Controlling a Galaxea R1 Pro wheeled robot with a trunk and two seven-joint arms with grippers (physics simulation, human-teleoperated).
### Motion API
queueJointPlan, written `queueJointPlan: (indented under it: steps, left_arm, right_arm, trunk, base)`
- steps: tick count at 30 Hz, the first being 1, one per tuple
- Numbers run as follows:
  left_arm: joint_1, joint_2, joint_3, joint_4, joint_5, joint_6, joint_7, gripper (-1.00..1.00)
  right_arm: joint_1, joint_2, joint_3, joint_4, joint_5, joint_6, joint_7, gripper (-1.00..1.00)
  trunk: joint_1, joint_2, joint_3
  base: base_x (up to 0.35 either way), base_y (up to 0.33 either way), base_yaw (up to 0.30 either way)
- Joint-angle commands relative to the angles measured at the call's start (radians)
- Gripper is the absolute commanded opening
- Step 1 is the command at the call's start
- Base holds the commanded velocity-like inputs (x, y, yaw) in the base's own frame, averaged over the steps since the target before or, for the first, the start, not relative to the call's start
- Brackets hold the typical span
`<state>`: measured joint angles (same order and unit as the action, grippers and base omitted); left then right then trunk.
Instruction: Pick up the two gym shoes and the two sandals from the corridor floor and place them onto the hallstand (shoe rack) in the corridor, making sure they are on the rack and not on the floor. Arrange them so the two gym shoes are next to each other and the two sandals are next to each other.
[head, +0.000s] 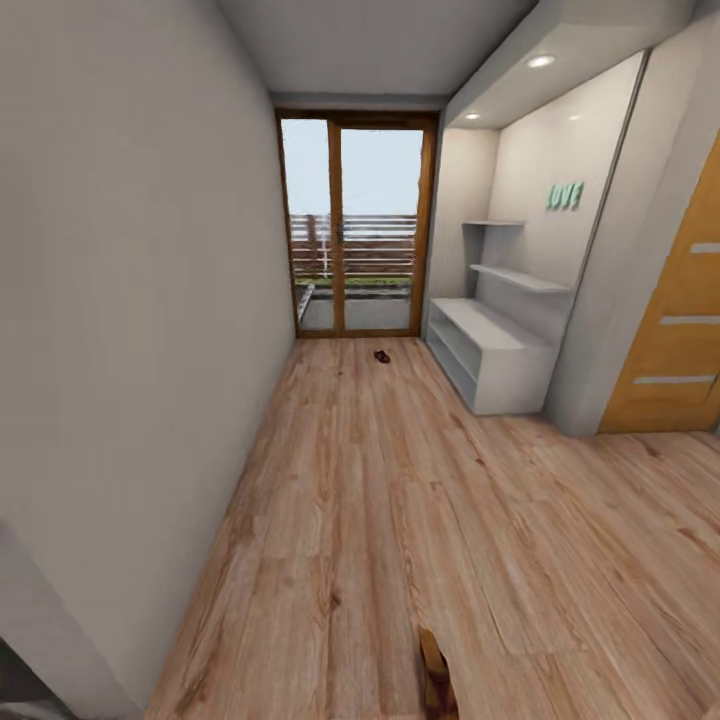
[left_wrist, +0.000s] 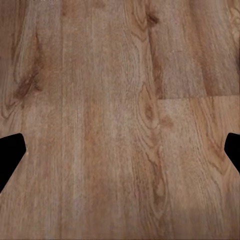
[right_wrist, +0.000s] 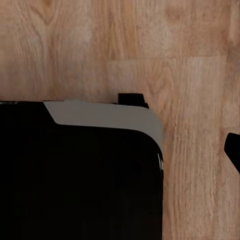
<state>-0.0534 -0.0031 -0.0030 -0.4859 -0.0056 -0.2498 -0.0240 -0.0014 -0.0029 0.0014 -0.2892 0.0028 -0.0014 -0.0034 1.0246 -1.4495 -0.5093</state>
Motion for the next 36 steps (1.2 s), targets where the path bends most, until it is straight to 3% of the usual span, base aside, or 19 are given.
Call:
queueJointPlan:
  steps: [1,36]
  left_arm:
    - [-0.001,0.000,0.000,0.001,-0.001,-0.003,-0.002,1.00]
    - [-0.001,0.000,0.000,0.001,-0.001,-0.003,-0.002,1.00]
  right_arm:
    - [0.000,0.000,0.000,-0.001,0.000,0.000,-0.001,1.00]
    - [0.000,0.000,0.000,-0.001,0.000,0.000,-0.001,1.00]
  trunk:
    - [0.000,0.000,-0.002]
    - [0.000,0.000,-0.004]
  base:
    - [0.260,0.231,0.173]
    - [0.303,0.163,0.016]
